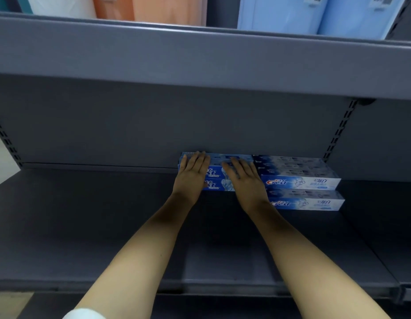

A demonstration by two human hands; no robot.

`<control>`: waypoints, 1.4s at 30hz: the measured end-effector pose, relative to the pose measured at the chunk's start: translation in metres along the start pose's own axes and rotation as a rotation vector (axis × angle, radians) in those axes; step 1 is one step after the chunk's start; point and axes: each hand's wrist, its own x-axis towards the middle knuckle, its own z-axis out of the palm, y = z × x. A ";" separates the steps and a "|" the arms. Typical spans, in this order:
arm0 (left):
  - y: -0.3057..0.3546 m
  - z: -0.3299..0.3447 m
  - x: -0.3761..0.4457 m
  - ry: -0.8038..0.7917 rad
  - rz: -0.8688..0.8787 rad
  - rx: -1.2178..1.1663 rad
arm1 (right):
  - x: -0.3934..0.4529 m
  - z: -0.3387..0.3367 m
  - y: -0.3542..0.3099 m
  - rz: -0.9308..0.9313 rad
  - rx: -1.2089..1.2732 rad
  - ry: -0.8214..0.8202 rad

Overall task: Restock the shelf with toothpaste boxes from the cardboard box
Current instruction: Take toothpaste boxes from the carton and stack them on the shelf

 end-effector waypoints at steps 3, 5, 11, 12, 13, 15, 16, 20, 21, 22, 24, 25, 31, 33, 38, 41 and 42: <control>-0.002 0.002 0.001 0.004 0.011 0.009 | 0.002 0.012 0.002 0.014 -0.041 0.000; -0.002 0.003 0.001 0.007 0.020 0.010 | 0.003 0.009 -0.001 0.030 -0.038 -0.013; -0.005 -0.005 -0.001 -0.037 0.051 0.038 | 0.000 -0.006 -0.005 0.082 -0.134 -0.178; -0.005 -0.007 -0.004 -0.036 0.054 0.076 | -0.004 -0.010 -0.007 0.088 -0.144 -0.174; -0.004 -0.009 -0.007 -0.026 0.048 0.101 | -0.009 -0.012 -0.008 0.094 -0.132 -0.159; 0.001 -0.015 -0.018 -0.003 0.027 0.093 | -0.021 -0.017 -0.008 0.079 -0.071 -0.074; 0.005 -0.019 -0.024 0.004 0.025 0.077 | -0.028 -0.021 -0.009 0.069 -0.052 -0.033; 0.024 -0.029 -0.057 0.014 0.053 0.054 | -0.057 -0.043 -0.007 0.062 -0.071 -0.073; 0.029 -0.032 -0.066 0.011 0.051 0.051 | -0.066 -0.047 -0.008 0.068 -0.094 -0.092; 0.035 -0.034 -0.076 -0.001 0.045 0.052 | -0.074 -0.055 -0.009 0.077 -0.109 -0.095; 0.048 -0.041 -0.096 -0.031 0.035 0.050 | -0.093 -0.065 -0.011 0.064 -0.108 -0.091; 0.056 -0.044 -0.106 -0.037 0.029 0.045 | -0.104 -0.069 -0.012 0.047 -0.103 -0.064; 0.109 -0.048 -0.181 0.014 0.079 -0.040 | -0.192 -0.076 -0.010 0.029 -0.090 0.116; 0.128 -0.042 -0.204 0.067 0.101 -0.060 | -0.222 -0.076 -0.009 0.022 -0.101 0.110; 0.176 -0.023 -0.254 -0.023 0.125 -0.079 | -0.297 -0.065 -0.007 0.063 -0.108 0.021; 0.201 -0.003 -0.284 -0.064 0.168 -0.095 | -0.343 -0.053 -0.003 0.095 -0.108 -0.047; 0.207 0.007 -0.295 -0.058 0.179 -0.093 | -0.358 -0.048 -0.001 0.104 -0.113 -0.079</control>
